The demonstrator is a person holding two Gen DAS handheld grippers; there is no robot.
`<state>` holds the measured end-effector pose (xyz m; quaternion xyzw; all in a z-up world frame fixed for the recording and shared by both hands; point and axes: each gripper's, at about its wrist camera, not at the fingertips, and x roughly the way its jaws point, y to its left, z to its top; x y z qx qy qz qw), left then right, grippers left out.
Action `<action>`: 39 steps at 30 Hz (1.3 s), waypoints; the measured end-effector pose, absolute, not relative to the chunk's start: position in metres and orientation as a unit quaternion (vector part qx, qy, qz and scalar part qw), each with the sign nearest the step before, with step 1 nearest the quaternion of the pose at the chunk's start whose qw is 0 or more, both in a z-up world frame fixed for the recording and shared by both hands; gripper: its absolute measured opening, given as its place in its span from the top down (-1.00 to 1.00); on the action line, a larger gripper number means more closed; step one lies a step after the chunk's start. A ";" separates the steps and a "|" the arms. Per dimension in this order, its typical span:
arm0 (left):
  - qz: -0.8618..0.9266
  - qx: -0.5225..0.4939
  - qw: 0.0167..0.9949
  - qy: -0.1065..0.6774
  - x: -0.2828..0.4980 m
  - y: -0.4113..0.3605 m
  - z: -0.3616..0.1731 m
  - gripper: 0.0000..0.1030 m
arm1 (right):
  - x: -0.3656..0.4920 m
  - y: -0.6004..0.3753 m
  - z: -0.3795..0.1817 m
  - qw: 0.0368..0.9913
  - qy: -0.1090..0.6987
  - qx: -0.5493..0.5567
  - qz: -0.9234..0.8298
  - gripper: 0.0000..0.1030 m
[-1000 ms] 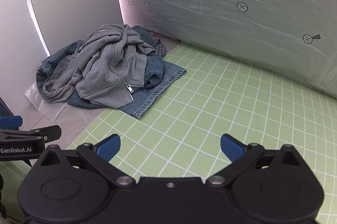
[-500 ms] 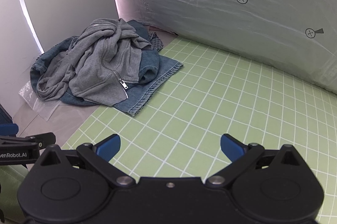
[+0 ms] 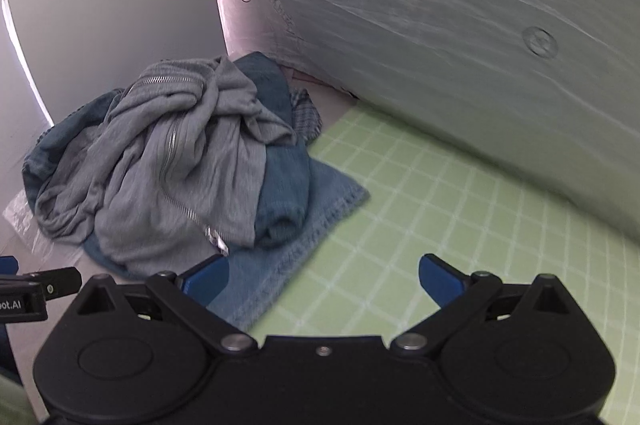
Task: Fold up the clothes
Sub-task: 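Grasp the grey hoodie with both grippers and lift it off the jeans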
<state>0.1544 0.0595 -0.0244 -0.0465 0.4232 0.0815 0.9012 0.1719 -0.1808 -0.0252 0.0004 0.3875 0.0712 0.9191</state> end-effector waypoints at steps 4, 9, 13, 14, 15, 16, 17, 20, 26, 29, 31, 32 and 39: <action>0.084 -0.070 0.909 0.403 0.201 0.076 -0.022 -0.94 | 0.230 -0.155 -0.030 0.923 0.372 -0.029 0.090 -0.87; 0.064 -0.088 0.914 0.391 0.245 0.081 -0.027 -0.79 | 0.299 -0.119 -0.041 0.927 0.348 -0.059 0.128 -0.62; 0.039 -0.107 0.910 0.399 0.269 0.082 -0.038 -0.33 | 0.336 -0.088 -0.052 0.921 0.343 -0.089 0.160 -0.56; 0.034 -0.117 0.908 0.401 0.272 0.083 -0.042 -0.12 | 0.342 -0.082 -0.056 0.919 0.344 -0.096 0.165 -0.52; 0.030 -0.128 0.907 0.400 0.272 0.084 -0.044 0.00 | 0.347 -0.079 -0.059 0.917 0.348 -0.091 0.175 -0.34; 0.026 -0.140 0.906 0.398 0.271 0.084 -0.045 0.19 | 0.351 -0.078 -0.061 0.914 0.351 -0.083 0.186 0.01; 0.026 -0.145 0.907 0.394 0.268 0.083 -0.045 0.36 | 0.351 -0.079 -0.060 0.911 0.353 -0.067 0.201 0.20; 0.030 -0.129 0.915 0.380 0.258 0.078 -0.040 0.63 | 0.338 -0.081 -0.056 0.917 0.337 -0.059 0.206 0.82; 0.023 -0.112 0.929 0.351 0.223 0.070 -0.015 0.72 | 0.297 -0.107 -0.038 0.937 0.306 -0.036 0.162 0.93; 0.017 -0.107 0.935 0.337 0.199 0.065 0.002 0.73 | 0.267 -0.130 -0.025 0.949 0.291 -0.015 0.121 0.94; 0.011 -0.112 0.937 0.331 0.184 0.062 0.011 0.73 | 0.241 -0.147 -0.017 0.957 0.275 -0.019 0.087 0.94; 0.007 -0.116 0.937 0.328 0.176 0.060 0.015 0.73 | 0.227 -0.160 -0.012 0.961 0.270 -0.014 0.065 0.94; -0.038 -0.100 0.944 0.313 0.108 0.013 0.042 0.74 | 0.126 -0.265 0.000 0.964 0.255 0.014 -0.074 0.94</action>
